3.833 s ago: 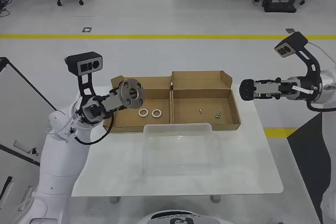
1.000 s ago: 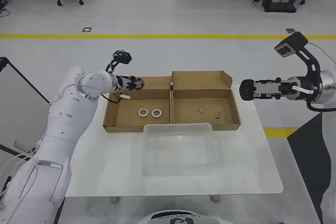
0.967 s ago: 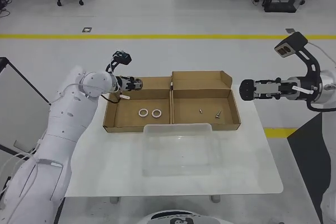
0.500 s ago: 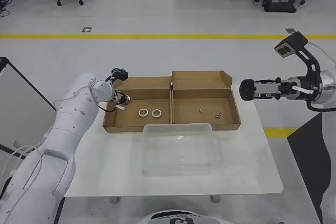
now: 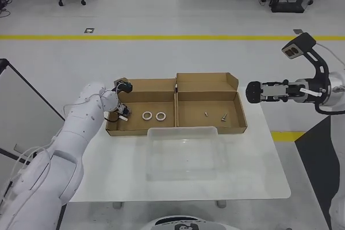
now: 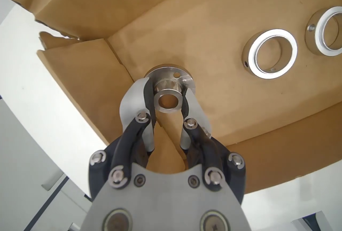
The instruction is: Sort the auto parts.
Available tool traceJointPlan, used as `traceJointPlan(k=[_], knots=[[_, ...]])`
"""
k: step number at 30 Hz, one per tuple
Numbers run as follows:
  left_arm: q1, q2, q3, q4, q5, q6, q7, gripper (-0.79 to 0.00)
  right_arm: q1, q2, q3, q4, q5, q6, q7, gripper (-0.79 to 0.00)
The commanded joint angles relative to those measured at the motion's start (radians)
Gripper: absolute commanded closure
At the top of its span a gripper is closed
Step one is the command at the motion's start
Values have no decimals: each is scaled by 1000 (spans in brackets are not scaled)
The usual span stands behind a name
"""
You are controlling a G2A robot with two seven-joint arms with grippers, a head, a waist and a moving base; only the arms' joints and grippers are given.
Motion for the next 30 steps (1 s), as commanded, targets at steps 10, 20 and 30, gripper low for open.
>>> traceJointPlan(k=[10, 20, 30], knots=[[-12, -25, 31, 62, 15, -11, 23, -3, 0, 0, 0, 0, 0, 0, 0, -785], [-30, -36, 26, 84, -4, -16, 45, -785, 0, 0, 0, 0, 0, 0, 0, -785], [-47, -14, -48, -12, -88, -27, 67, -785, 0, 0, 0, 0, 0, 0, 0, -785]])
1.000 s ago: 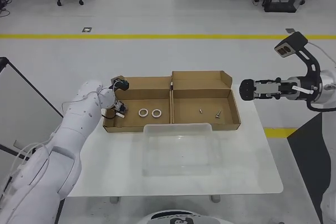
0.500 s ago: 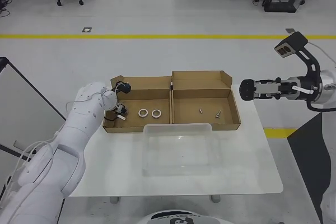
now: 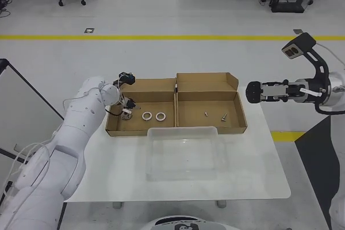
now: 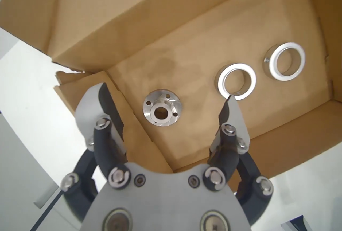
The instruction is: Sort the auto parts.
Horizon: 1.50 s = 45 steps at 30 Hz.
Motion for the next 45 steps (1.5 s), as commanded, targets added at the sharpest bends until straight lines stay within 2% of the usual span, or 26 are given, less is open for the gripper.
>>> traceJointPlan(k=[1, 4, 7, 15, 21, 26, 32, 36, 45], knots=[[6, 10, -25, -45, -27, -8, 3, -785, 0, 0, 0, 0, 0, 0, 0, -785], [35, 30, -76, -147, -81, -30, -2, -785, 0, 0, 0, 0, 0, 0, 0, -785], [94, 58, -150, -295, -147, -45, -1, -785, 0, 0, 0, 0, 0, 0, 0, -785], [367, 134, -382, -778, -388, -72, -86, -785, 0, 0, 0, 0, 0, 0, 0, -785], [512, 164, -511, -1006, -607, -88, -142, -785, 0, 0, 0, 0, 0, 0, 0, -785], [582, 180, -580, -1119, -806, -125, -184, -785, 0, 0, 0, 0, 0, 0, 0, -785], [624, 192, -623, -1203, -984, -177, -203, -785, 0, 0, 0, 0, 0, 0, 0, -785], [630, 199, -632, -1238, -1046, -180, -226, -785, 0, 0, 0, 0, 0, 0, 0, -785], [629, 200, -631, -1241, -1049, -182, -232, -785, 0, 0, 0, 0, 0, 0, 0, -784]])
